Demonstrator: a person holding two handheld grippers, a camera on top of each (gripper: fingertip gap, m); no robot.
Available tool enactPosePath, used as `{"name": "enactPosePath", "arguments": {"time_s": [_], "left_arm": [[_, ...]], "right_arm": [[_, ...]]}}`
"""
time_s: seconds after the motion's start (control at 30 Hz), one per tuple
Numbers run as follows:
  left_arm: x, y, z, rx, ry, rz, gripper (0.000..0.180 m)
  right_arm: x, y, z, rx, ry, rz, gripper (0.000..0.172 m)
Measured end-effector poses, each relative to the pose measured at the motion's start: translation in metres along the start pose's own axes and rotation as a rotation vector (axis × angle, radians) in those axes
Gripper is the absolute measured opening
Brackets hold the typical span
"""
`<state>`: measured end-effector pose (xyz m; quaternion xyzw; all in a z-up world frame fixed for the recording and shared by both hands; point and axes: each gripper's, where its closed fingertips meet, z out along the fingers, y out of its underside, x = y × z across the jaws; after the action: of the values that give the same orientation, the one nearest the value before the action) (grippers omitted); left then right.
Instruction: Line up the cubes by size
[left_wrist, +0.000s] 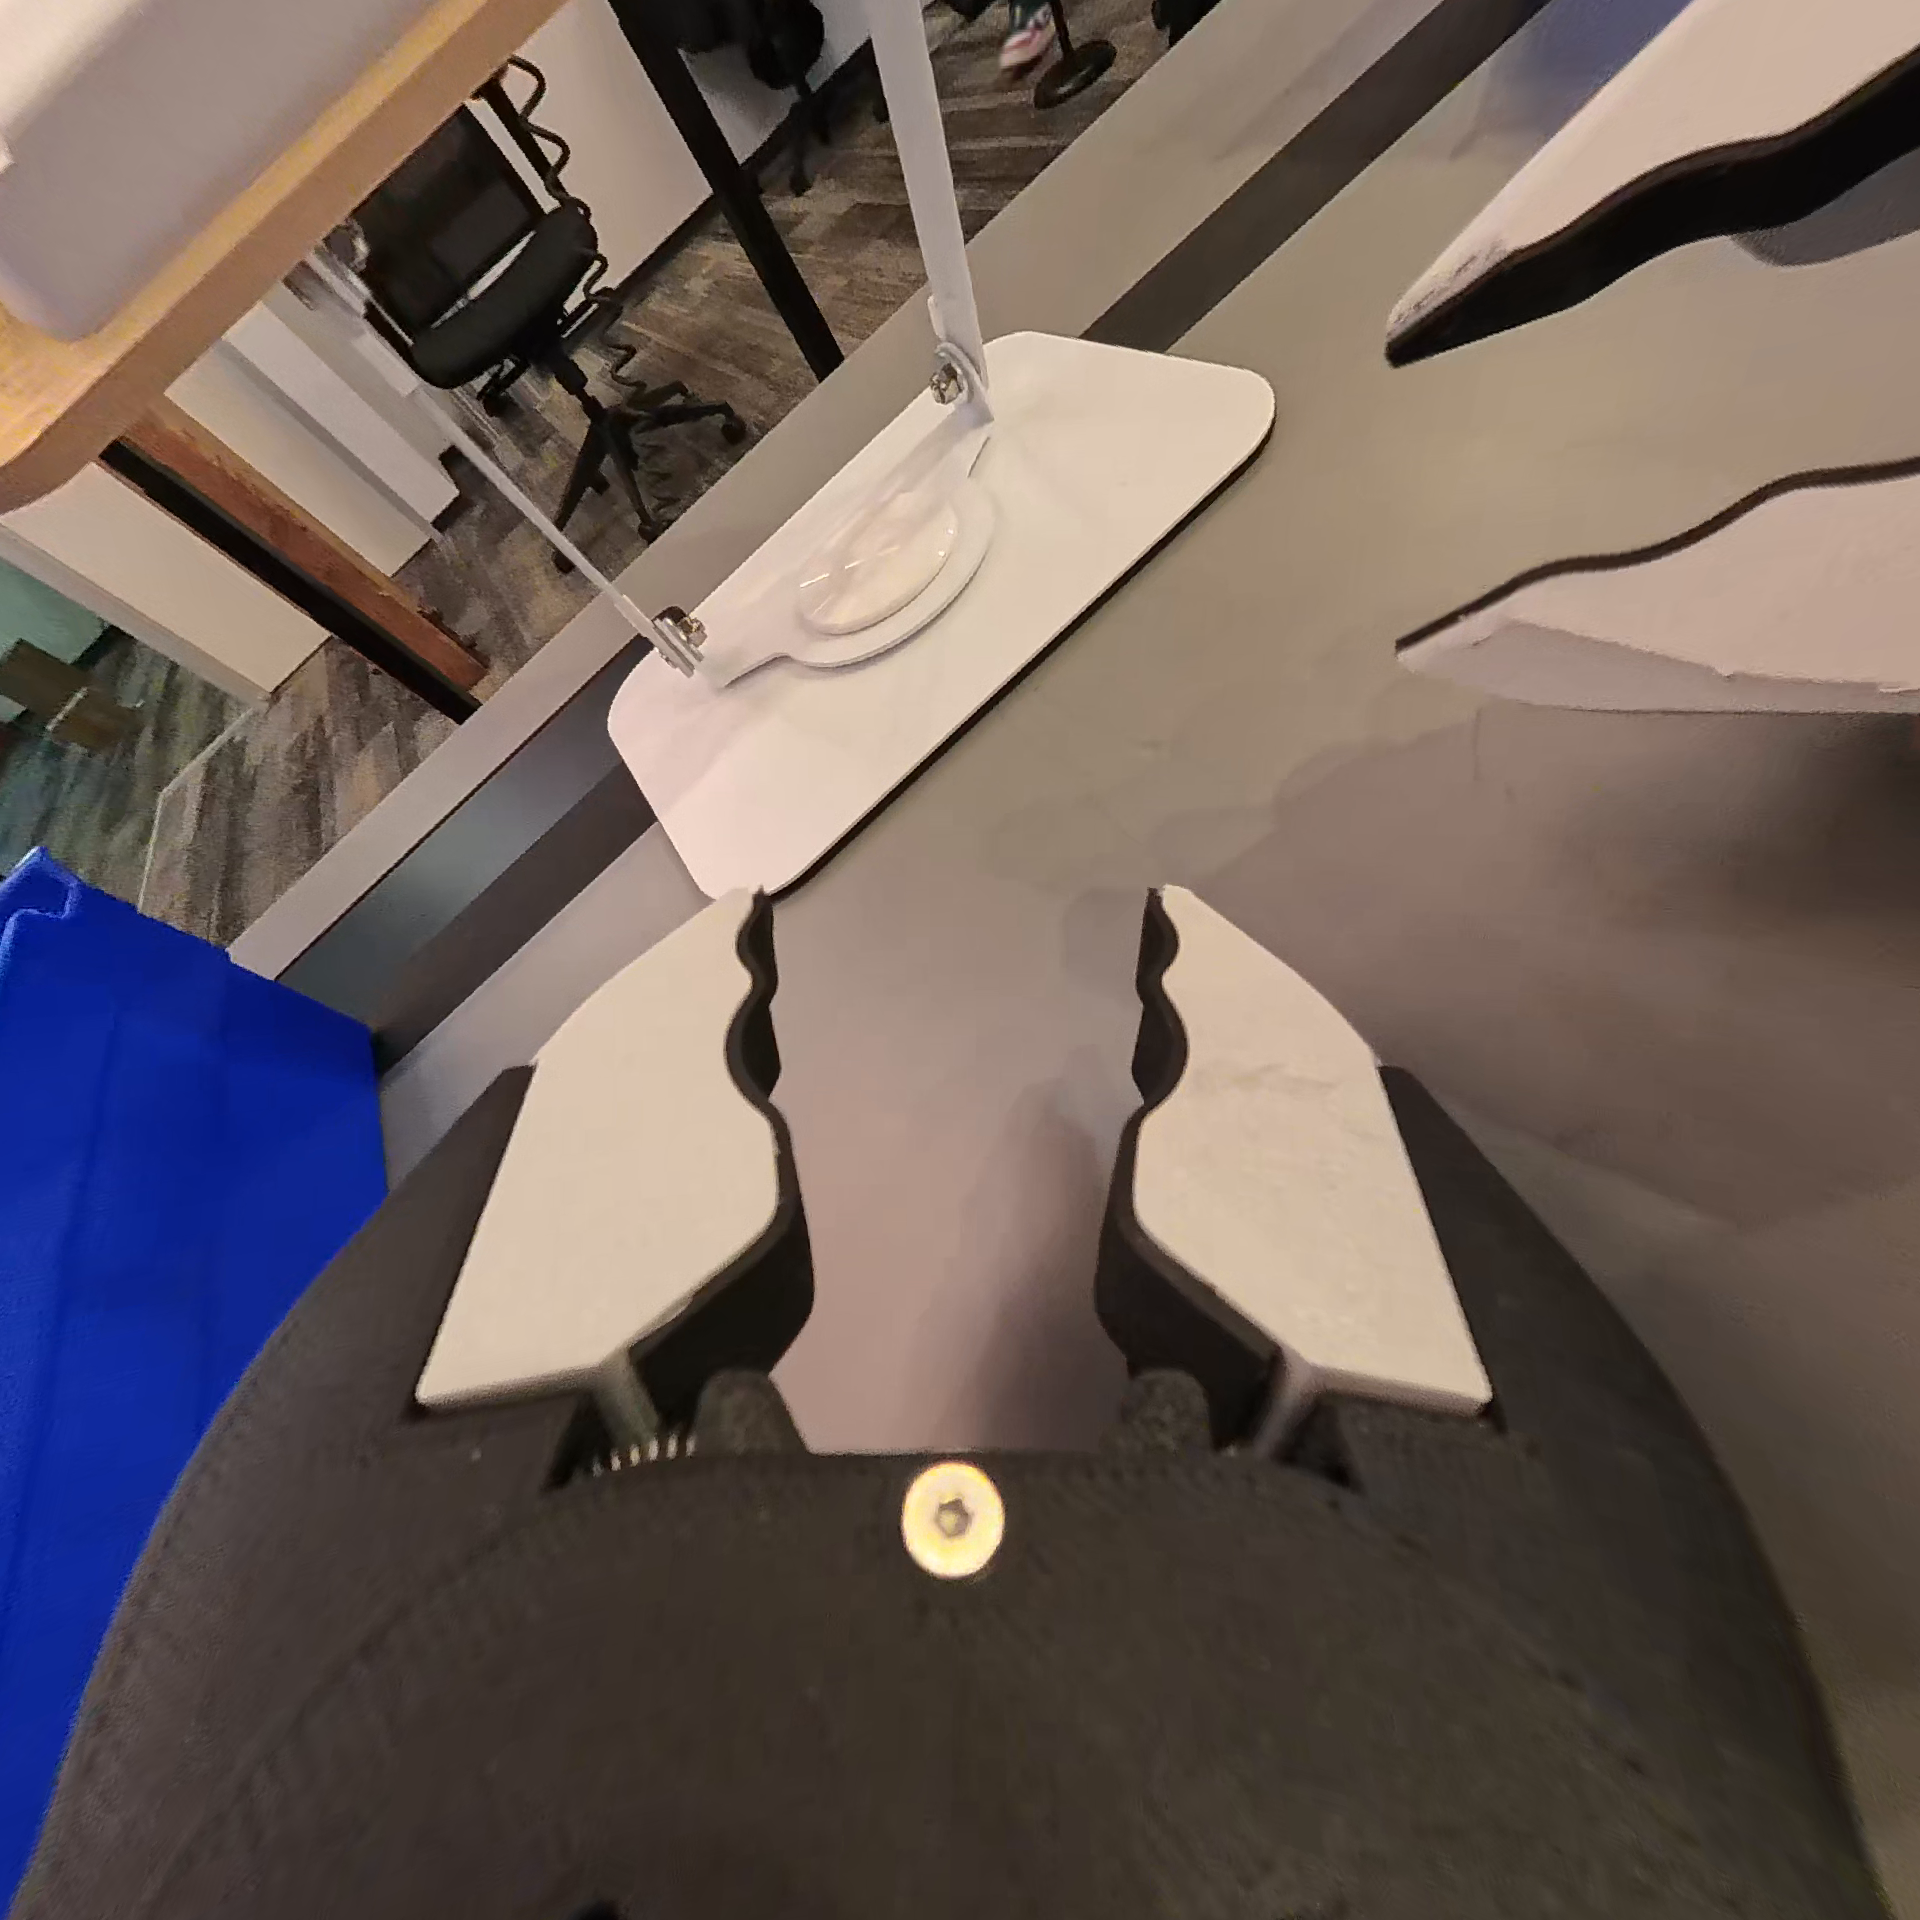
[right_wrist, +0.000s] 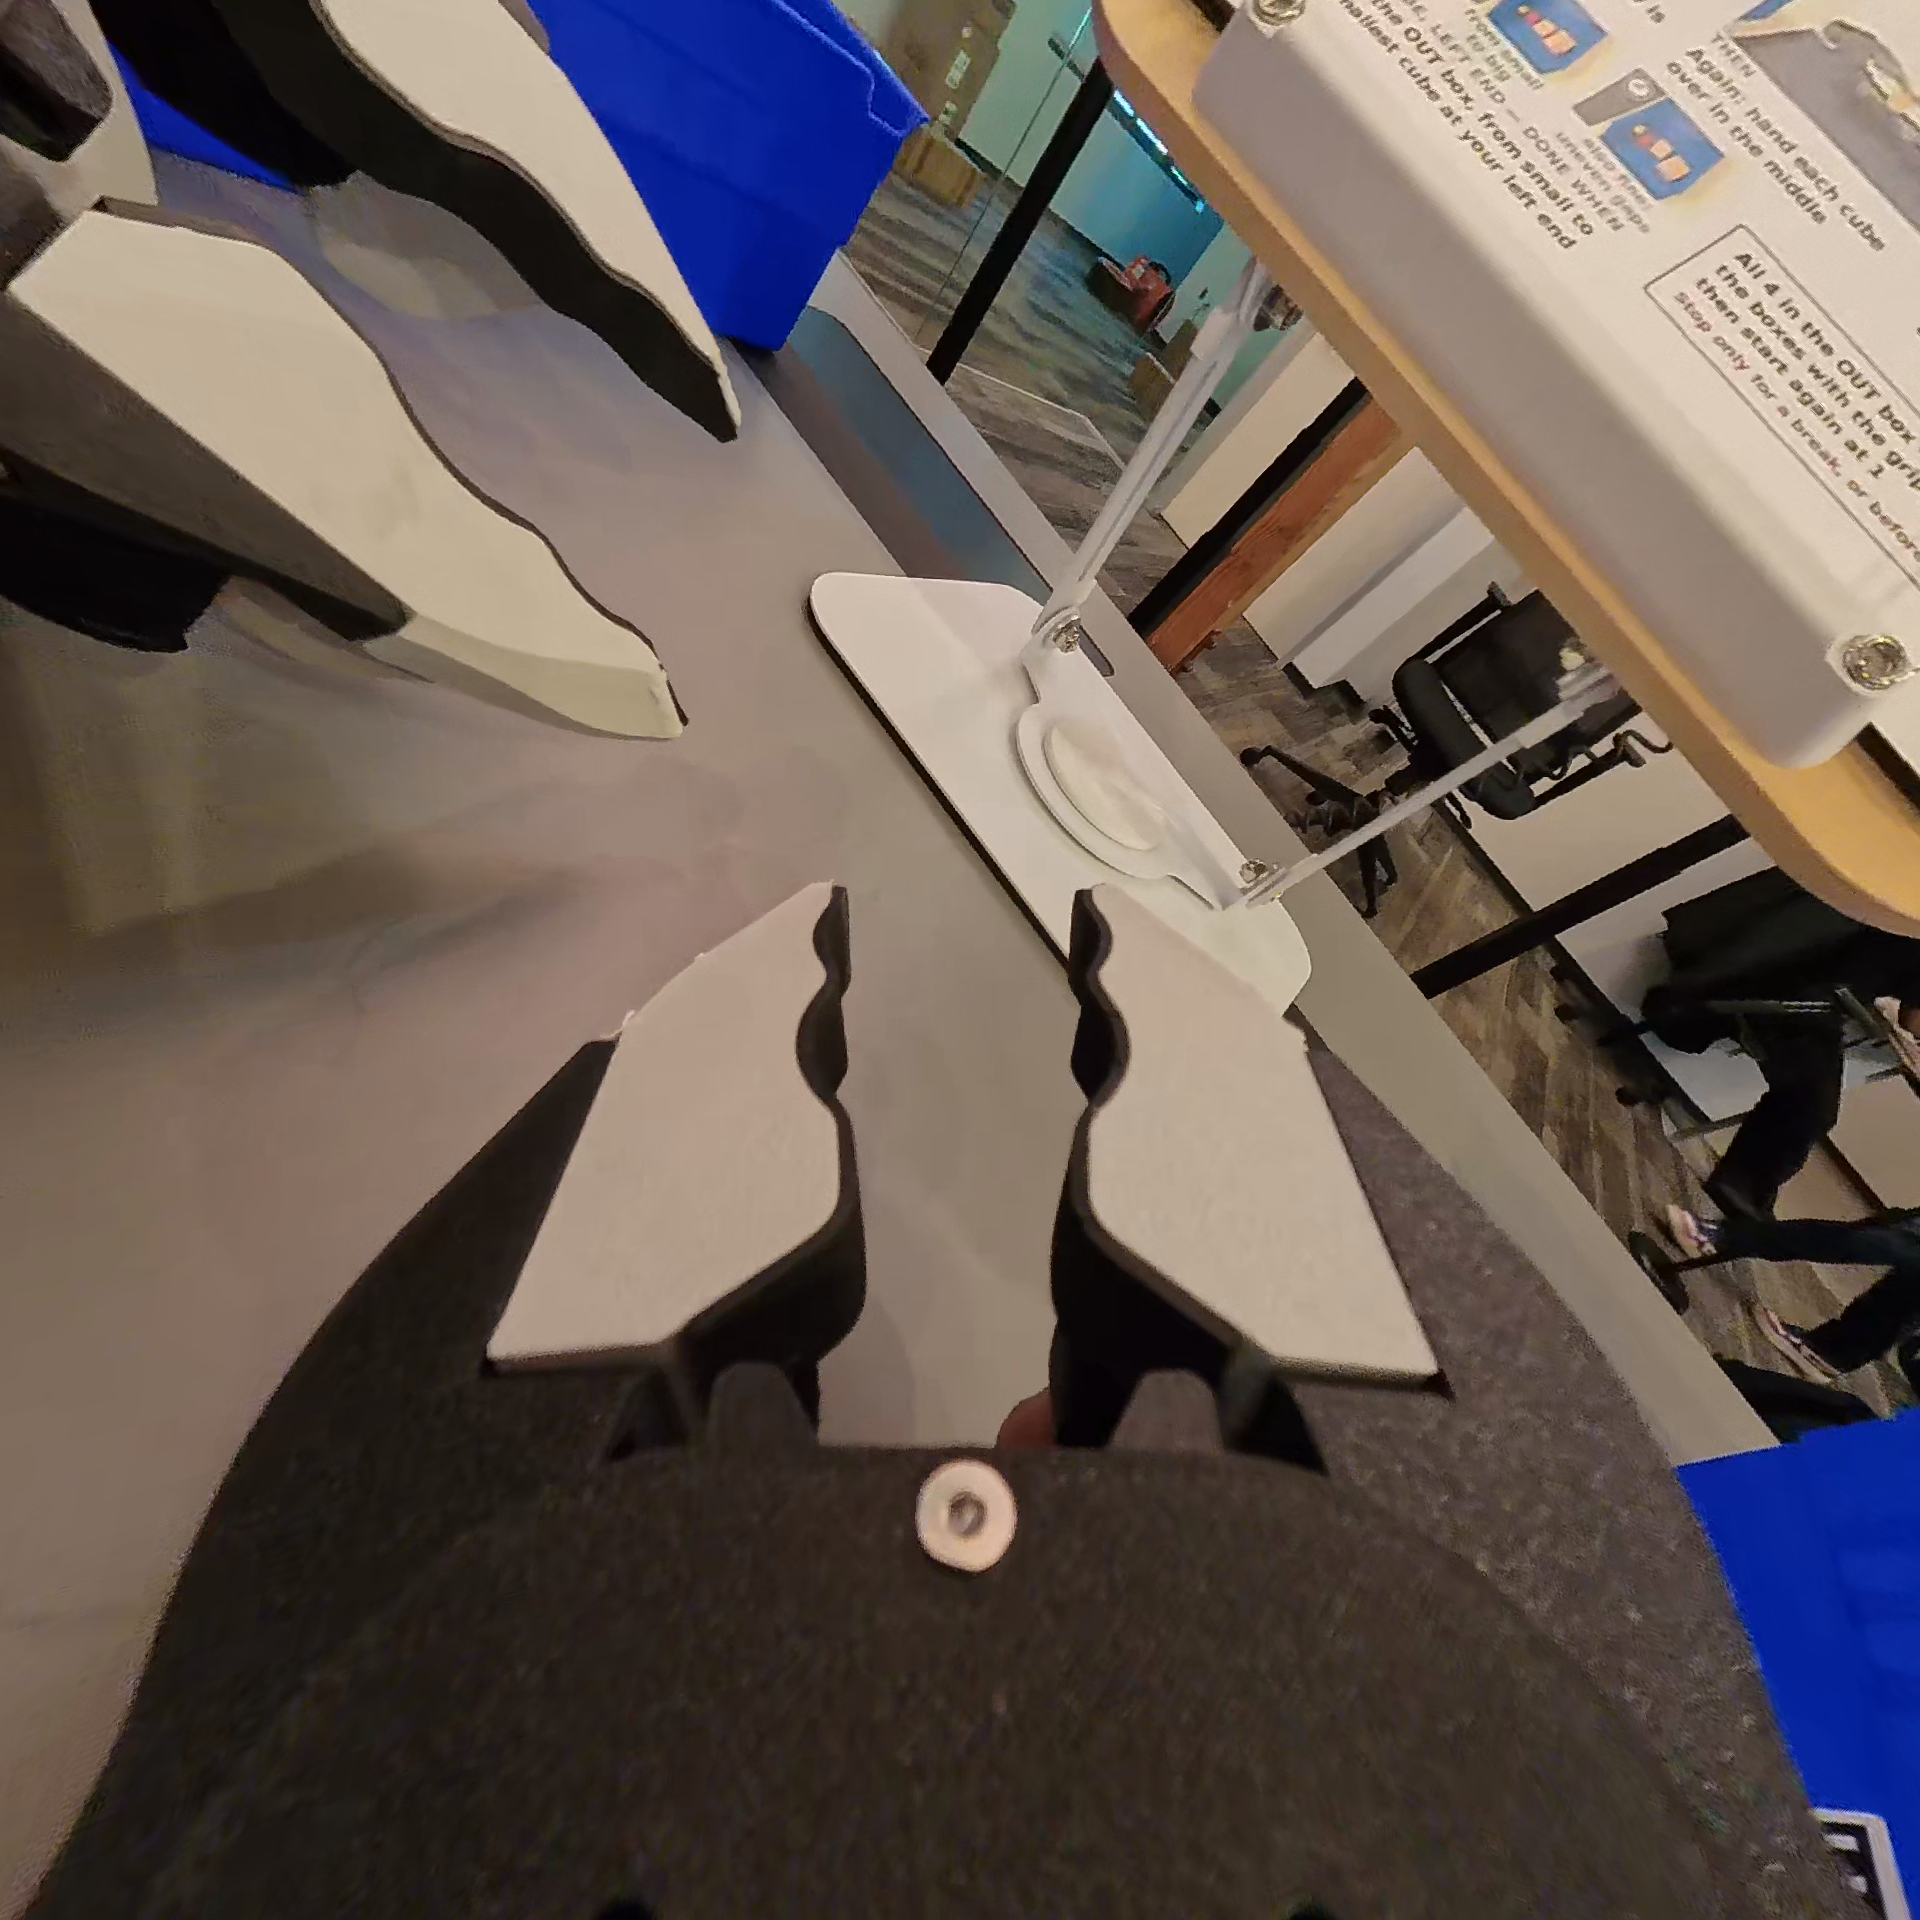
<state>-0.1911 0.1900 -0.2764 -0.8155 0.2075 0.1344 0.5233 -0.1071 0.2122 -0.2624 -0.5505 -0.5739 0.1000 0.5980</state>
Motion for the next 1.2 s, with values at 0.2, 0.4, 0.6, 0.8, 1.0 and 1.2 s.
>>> {"name": "enactPosePath", "arguments": {"time_s": [0.2, 0.4, 0.6, 0.8, 1.0, 1.2], "left_arm": [[0.002, 0.001, 0.002, -0.013, 0.001, 0.022, 0.066], [0.002, 0.002, 0.002, -0.017, 0.002, 0.023, 0.067], [-0.001, -0.003, -0.001, 0.023, -0.013, 0.009, 0.071], [-0.001, -0.013, -0.009, 0.082, -0.014, -0.016, 0.075], [-0.01, -0.044, -0.042, 0.204, -0.078, 0.077, 0.067], [-0.023, -0.05, -0.079, 0.286, -0.115, 0.081, 0.056]], "right_arm": [[0.002, 0.0, 0.0, 0.004, 0.006, 0.013, 0.04], [0.001, 0.0, 0.0, 0.003, 0.003, 0.003, 0.04], [0.003, 0.002, 0.002, -0.003, 0.008, -0.007, 0.039], [0.006, 0.004, 0.002, -0.007, 0.015, -0.006, 0.039], [0.012, 0.006, 0.003, -0.001, 0.024, 0.008, 0.039], [0.013, 0.008, 0.003, -0.003, 0.022, 0.001, 0.039]]}}
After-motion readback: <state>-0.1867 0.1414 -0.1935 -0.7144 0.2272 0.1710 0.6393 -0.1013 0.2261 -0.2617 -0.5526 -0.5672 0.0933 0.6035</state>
